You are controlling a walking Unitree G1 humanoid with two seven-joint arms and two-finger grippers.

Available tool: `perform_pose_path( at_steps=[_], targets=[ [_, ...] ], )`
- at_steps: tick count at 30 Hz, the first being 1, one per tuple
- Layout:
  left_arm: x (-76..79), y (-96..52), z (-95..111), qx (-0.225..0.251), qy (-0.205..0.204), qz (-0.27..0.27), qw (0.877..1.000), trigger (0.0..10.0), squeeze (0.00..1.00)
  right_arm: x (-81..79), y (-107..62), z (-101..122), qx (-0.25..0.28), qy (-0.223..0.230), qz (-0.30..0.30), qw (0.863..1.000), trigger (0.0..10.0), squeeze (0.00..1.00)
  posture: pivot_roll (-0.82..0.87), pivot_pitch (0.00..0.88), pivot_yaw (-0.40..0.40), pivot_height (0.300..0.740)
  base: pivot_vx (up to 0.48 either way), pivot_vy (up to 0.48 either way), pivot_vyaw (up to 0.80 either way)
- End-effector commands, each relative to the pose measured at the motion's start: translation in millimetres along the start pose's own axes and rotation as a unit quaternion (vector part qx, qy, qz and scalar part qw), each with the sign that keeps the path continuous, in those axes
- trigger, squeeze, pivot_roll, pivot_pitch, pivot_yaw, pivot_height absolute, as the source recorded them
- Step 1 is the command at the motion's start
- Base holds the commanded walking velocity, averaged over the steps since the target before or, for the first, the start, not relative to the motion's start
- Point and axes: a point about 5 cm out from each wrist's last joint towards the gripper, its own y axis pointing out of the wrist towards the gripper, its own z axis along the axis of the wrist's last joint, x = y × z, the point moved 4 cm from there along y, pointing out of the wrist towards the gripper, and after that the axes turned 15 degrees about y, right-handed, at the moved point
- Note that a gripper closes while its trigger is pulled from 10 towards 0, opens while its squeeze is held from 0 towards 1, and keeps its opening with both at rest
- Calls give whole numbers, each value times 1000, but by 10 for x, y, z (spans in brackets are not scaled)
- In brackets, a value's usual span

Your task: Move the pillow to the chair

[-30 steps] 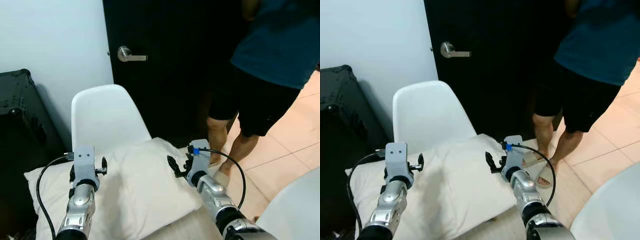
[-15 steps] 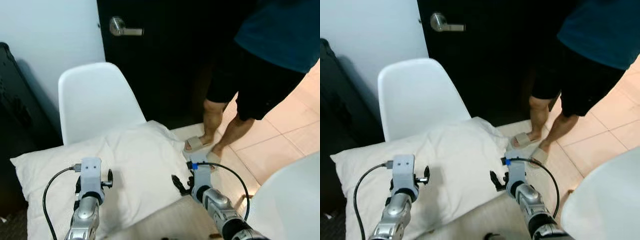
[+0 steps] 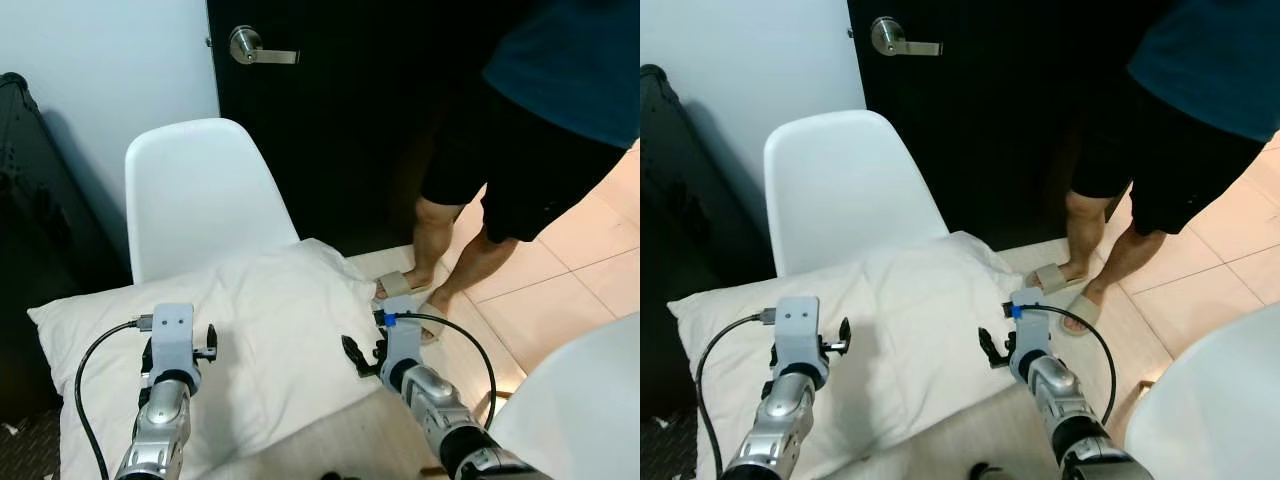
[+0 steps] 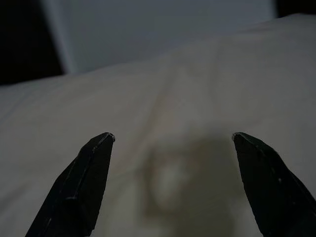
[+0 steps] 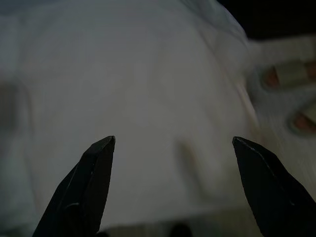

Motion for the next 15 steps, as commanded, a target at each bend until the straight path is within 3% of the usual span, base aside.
perform_pose_path(
  at_steps=[1, 15],
  targets=[
    [67, -10, 13, 6, 7, -9, 1000, 10000, 0, 71, -43, -107, -15, 9, -15, 1000, 10000, 0, 39, 138, -76, 726, 0, 0, -800],
    [173, -7, 45, 9, 0, -31, 999, 10000, 0, 130, -83, -135, -13, 11, -23, 1000, 10000, 0, 23, 116, -72, 726, 0, 0, -800]
  ],
)
